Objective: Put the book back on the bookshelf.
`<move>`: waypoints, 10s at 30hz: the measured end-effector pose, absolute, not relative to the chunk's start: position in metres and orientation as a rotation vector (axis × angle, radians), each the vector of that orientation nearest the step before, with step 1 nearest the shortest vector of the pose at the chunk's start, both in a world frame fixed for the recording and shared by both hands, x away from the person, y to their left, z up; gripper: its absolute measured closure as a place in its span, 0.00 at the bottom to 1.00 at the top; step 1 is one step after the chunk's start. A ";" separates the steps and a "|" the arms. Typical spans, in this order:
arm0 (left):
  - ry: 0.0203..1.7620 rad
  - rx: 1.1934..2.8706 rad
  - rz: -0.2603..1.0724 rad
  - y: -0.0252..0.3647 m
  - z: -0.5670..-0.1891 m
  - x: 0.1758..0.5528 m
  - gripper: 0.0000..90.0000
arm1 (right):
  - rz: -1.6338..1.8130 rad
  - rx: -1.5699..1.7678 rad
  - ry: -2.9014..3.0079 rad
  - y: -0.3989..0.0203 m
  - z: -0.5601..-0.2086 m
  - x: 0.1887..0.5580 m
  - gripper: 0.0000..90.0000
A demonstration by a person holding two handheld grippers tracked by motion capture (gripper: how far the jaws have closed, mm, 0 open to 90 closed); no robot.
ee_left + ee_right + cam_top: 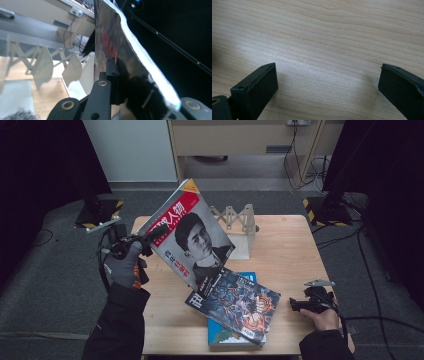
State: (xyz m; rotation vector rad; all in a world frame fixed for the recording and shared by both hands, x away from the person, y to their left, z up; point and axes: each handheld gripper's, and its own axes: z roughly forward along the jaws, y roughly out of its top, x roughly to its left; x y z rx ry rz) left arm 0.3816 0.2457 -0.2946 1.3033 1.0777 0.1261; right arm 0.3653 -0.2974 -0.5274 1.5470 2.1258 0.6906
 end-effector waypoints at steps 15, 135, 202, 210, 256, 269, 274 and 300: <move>1.116 1.234 0.280 0.282 -0.259 0.393 0.95 | 0.844 1.528 2.048 -0.297 -0.539 0.359 0.00; 1.309 1.479 0.762 0.232 -0.308 0.467 0.96 | 0.851 1.508 2.062 -0.294 -0.539 0.361 0.00; 1.389 1.486 0.945 0.213 -0.343 0.477 0.96 | 0.861 1.489 2.081 -0.292 -0.539 0.362 0.01; 1.392 1.477 0.923 0.219 -0.344 0.478 0.95 | 0.862 1.484 2.084 -0.291 -0.539 0.362 0.01; 1.222 1.480 0.755 0.269 -0.344 0.378 0.41 | 0.863 1.529 2.064 -0.295 -0.534 0.362 0.15; 1.263 1.593 0.602 0.262 -0.406 0.360 0.37 | 0.958 1.469 2.005 -0.288 -0.513 0.357 0.22; 1.272 1.641 0.514 0.253 -0.429 0.360 0.36 | 1.008 1.463 2.007 -0.282 -0.507 0.354 0.23; 1.176 1.839 0.289 0.204 -0.479 0.356 0.31 | 1.178 1.358 2.016 -0.247 -0.481 0.342 0.24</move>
